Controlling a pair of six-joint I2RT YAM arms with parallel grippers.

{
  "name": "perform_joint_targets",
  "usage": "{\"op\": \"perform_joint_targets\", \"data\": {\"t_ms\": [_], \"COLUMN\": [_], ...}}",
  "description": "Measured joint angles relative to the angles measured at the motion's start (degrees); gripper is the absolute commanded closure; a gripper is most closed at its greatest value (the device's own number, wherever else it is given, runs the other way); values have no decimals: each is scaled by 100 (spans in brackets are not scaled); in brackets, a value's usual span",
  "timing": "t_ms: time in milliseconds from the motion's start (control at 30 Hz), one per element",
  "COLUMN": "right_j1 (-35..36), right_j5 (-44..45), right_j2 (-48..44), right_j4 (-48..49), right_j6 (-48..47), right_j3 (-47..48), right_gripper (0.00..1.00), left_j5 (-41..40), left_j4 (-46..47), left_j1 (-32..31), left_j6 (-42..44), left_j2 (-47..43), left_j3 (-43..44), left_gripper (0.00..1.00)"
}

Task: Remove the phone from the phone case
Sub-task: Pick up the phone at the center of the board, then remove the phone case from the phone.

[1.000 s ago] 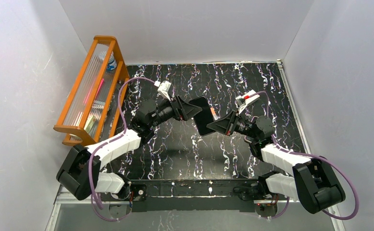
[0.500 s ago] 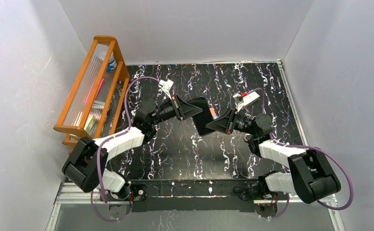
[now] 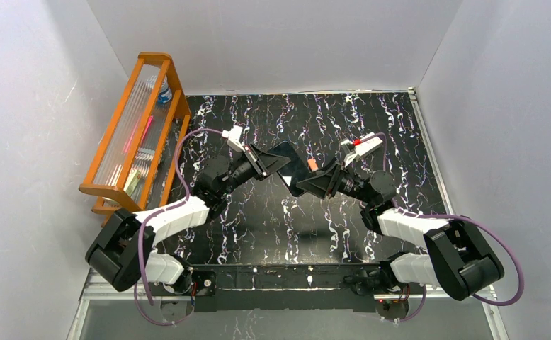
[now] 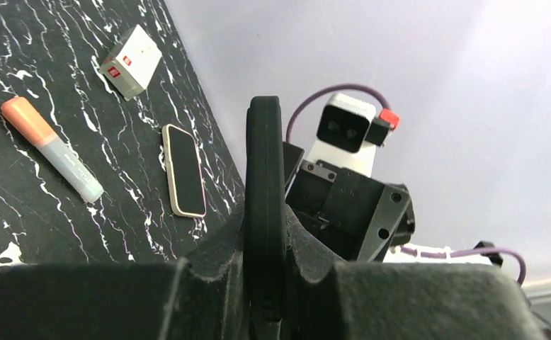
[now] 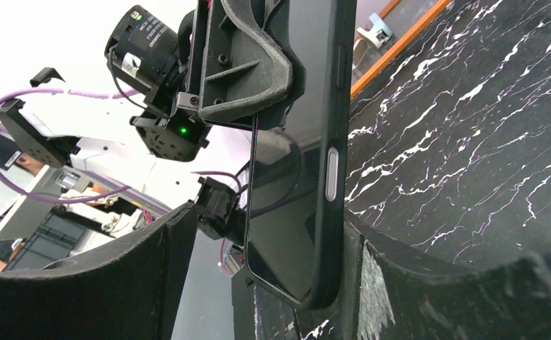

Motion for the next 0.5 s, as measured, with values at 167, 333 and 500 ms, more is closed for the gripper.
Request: {"op": "perform_joint_targets", "data": {"t_ms": [167, 333, 500], "right_j1": [175, 348, 514], "right_j5": [361, 671, 756], "right_j2": [-9, 11, 79], "right_j4": [105, 219, 400], "right_j6": [-39, -57, -50], "right_j3": [-68, -94, -142], "right_gripper": [24, 26, 28], "left_j5": [-514, -745, -1023], "left_j4": [-2, 66, 170], "left_j1": [-7, -9, -7], "left_j6": [-398, -748, -905], "left_j2": [-164, -238, -306], "left_j3": [-188, -306, -319], "left_gripper": [100, 100, 100]}}
